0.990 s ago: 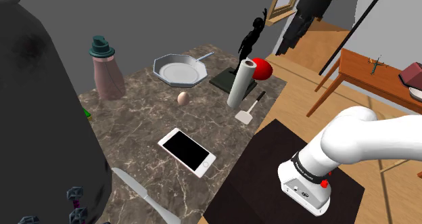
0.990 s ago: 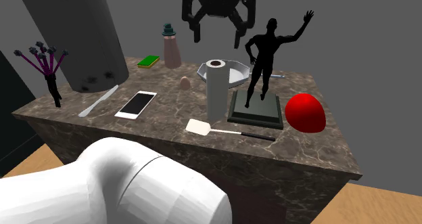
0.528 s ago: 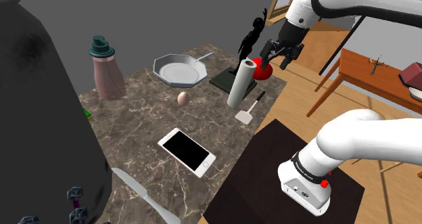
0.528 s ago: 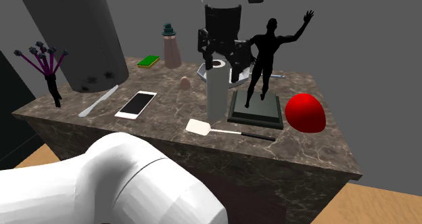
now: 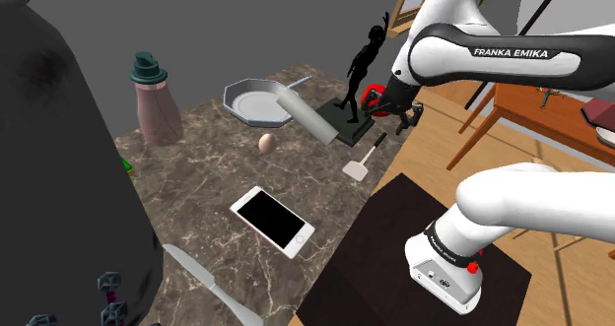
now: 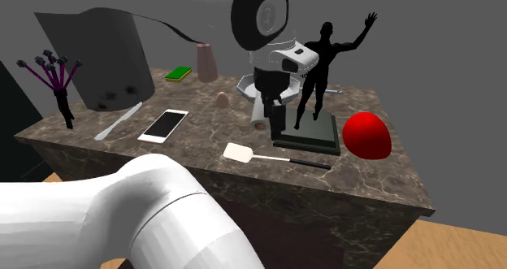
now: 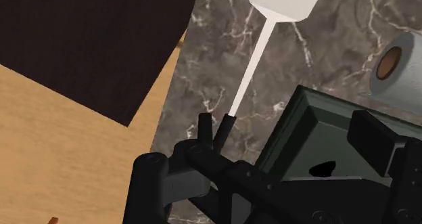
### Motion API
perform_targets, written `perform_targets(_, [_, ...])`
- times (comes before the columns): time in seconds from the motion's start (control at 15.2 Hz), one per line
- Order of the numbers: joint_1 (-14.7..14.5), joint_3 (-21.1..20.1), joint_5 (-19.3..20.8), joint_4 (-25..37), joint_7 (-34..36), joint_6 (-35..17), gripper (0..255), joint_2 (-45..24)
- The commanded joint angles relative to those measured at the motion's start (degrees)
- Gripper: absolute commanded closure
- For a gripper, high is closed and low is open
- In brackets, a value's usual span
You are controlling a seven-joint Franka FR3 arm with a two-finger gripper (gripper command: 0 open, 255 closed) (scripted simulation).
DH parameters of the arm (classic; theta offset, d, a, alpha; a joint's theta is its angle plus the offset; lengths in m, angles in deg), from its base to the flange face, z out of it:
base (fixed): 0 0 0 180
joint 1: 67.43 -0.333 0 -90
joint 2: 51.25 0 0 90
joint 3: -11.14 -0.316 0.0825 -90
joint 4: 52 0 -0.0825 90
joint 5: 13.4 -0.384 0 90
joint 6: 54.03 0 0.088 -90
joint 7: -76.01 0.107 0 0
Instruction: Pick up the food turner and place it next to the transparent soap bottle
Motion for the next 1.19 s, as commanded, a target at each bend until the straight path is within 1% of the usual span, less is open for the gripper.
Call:
perform_targets(0.0, [2.92, -2.87, -1.53, -2.41, 7.73, -4.42, 0, -1.84])
perform_targets(0.13, [5.44, -5.99, -3.28, -4.68, 15.17, -8.49, 0, -3.71])
perform_targets(0.2, [5.96, -6.64, -3.66, -5.08, 16.54, -9.25, 0, -4.09])
perform_targets(0.59, [6.18, -8.33, -4.68, -7.82, 16.53, -15.69, 0, -7.84])
perform_targets(0.66, [6.3, -8.81, -4.92, -8.45, 16.54, -17.47, 0, -9.01])
perform_targets(1.12, [6.27, -8.78, -4.9, -8.45, 16.56, -17.48, 0, -9.02])
